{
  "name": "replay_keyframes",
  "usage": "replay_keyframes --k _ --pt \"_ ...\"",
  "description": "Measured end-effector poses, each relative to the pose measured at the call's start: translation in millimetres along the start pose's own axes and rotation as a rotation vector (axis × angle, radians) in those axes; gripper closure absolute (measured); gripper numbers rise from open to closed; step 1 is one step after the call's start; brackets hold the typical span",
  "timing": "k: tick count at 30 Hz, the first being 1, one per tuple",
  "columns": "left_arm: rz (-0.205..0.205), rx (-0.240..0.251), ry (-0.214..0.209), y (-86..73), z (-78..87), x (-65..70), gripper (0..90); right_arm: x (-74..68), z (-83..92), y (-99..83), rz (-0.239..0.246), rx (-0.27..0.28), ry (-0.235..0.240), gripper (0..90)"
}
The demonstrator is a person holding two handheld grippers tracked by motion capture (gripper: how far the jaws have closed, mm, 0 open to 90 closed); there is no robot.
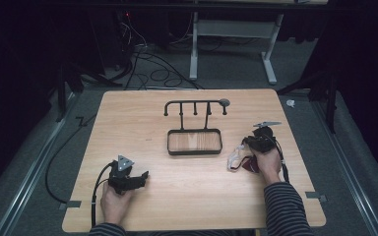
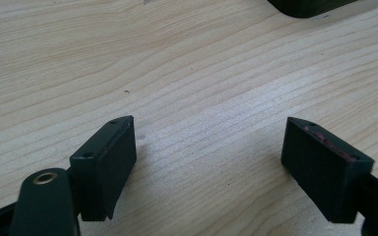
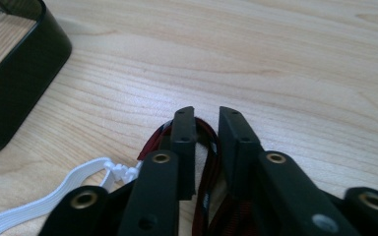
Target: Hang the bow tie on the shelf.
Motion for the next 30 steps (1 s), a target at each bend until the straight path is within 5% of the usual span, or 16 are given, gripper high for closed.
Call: replay_keyframes --k 12,30 --pt "0.000 -0.001 -0.002 0.0 0.2 -0.2 21.5 -8.1 6.0 0.0 0.044 0.012 0.008 90.0" --pt "0.000 -0.001 -0.002 0.0 0.1 -0.1 21.5 -20.8 71.2 3.7 0.101 0.184 0.066 90.0"
Point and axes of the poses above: each handheld gripper's, and its own axes: z roughly backward along the jaws, y roughly out of its top, x roughly to its right, the point moved 1 cm from there along -z, roughly forward along the jaws, and after that the axes turned 12 degrees about -z, right-handed, at the moved point
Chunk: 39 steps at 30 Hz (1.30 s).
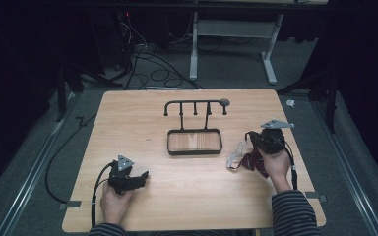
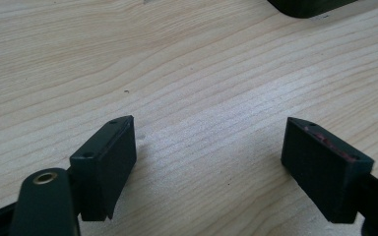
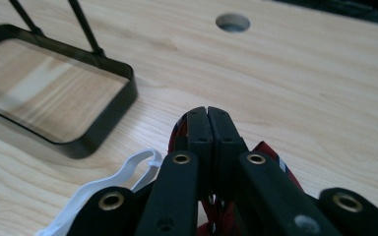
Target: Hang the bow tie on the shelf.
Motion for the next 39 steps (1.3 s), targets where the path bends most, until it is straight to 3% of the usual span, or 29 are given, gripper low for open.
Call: replay_keyframes --k 13,20,39 --pt "-0.001 0.000 0.001 0.1 0.0 0.1 21.5 -22.2 41.9 7.2 0.066 0.108 0.062 90.0" --pt "0.000 0.001 0.002 0.0 -0.1 0.2 21.5 -30.0 49.7 12.2 0.079 0.126 0.079 90.0" --pt "0.000 0.001 0.001 0.0 -0.1 0.1 21.5 -68.6 69.5 15.6 0.151 0.169 0.169 90.0"
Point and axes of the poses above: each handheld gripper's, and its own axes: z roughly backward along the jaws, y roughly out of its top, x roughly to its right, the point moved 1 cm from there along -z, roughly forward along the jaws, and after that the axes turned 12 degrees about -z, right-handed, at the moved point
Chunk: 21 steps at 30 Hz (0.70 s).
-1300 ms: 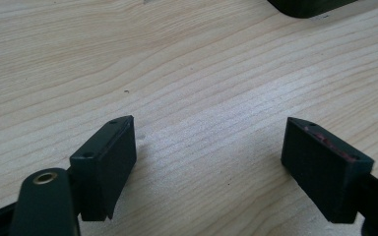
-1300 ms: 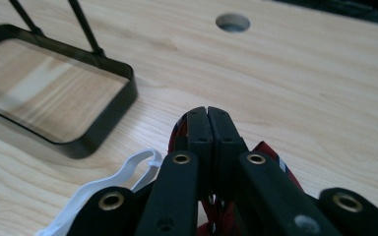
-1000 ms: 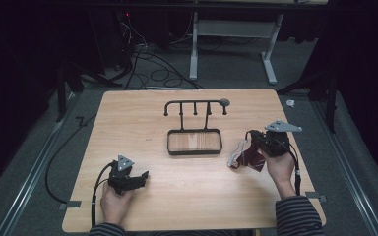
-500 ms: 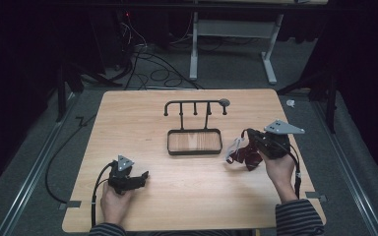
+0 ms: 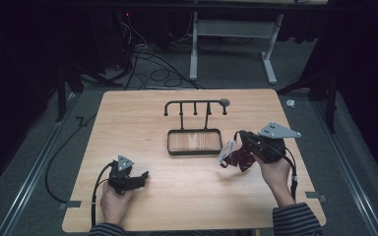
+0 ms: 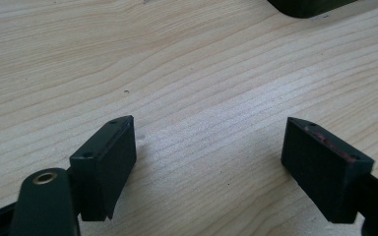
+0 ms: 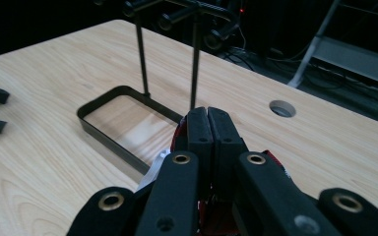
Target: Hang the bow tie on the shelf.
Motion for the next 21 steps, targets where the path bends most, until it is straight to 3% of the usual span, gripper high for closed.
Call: replay_keyframes --k 21 --pt "-0.001 -0.003 -0.002 0.0 0.2 -0.1 21.4 -45.1 -10.6 14.5 0.080 0.004 0.119 90.0"
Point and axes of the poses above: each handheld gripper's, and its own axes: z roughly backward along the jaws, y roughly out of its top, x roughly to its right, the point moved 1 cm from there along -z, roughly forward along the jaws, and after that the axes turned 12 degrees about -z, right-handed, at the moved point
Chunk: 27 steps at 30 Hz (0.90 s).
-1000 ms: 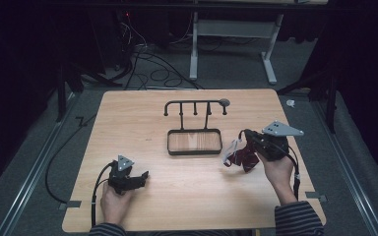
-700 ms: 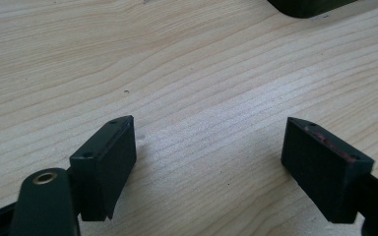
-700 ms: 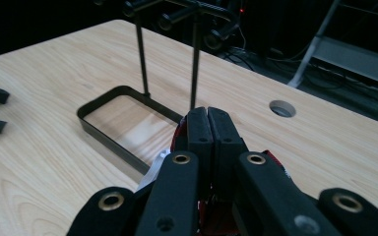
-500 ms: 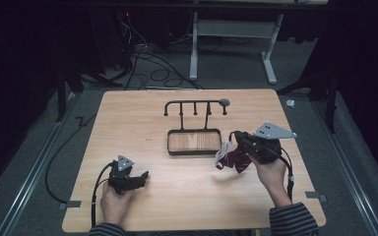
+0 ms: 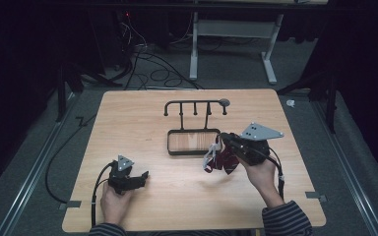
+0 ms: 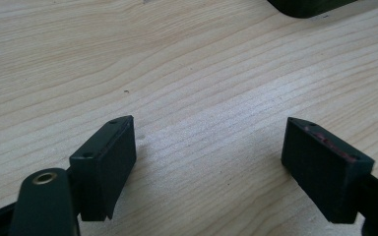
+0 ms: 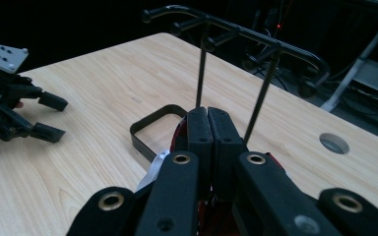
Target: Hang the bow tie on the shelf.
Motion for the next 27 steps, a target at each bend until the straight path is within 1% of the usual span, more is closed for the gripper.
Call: replay_keyframes --k 2,3,6,14,16,21,27 --pt "0.000 0.000 0.002 0.0 0.0 0.1 21.4 -3.5 -0.8 1.5 0.003 -0.004 0.013 90.0" --pt "0.000 -0.003 0.000 0.1 0.2 0.0 21.4 -5.5 -1.5 2.6 0.013 -0.002 0.016 90.0" --pt "0.000 0.001 0.002 0.0 -0.1 0.1 21.4 -8.5 -3.6 4.9 0.015 -0.004 0.033 90.0" --pt "0.000 -0.001 0.001 0.0 0.0 0.0 21.4 -16.4 -11.1 11.5 0.031 -0.003 0.062 90.0" --pt "0.001 0.002 0.002 0.0 -0.2 0.1 21.4 -17.7 -13.0 13.2 0.029 -0.006 0.067 90.0" --pt "0.001 0.003 0.001 0.0 -0.2 0.1 21.4 -19.2 -18.7 17.4 0.034 -0.007 0.075 90.0" --pt "0.000 0.000 0.001 0.0 0.0 0.0 21.4 -20.3 -25.8 22.5 0.035 -0.009 0.072 90.0"
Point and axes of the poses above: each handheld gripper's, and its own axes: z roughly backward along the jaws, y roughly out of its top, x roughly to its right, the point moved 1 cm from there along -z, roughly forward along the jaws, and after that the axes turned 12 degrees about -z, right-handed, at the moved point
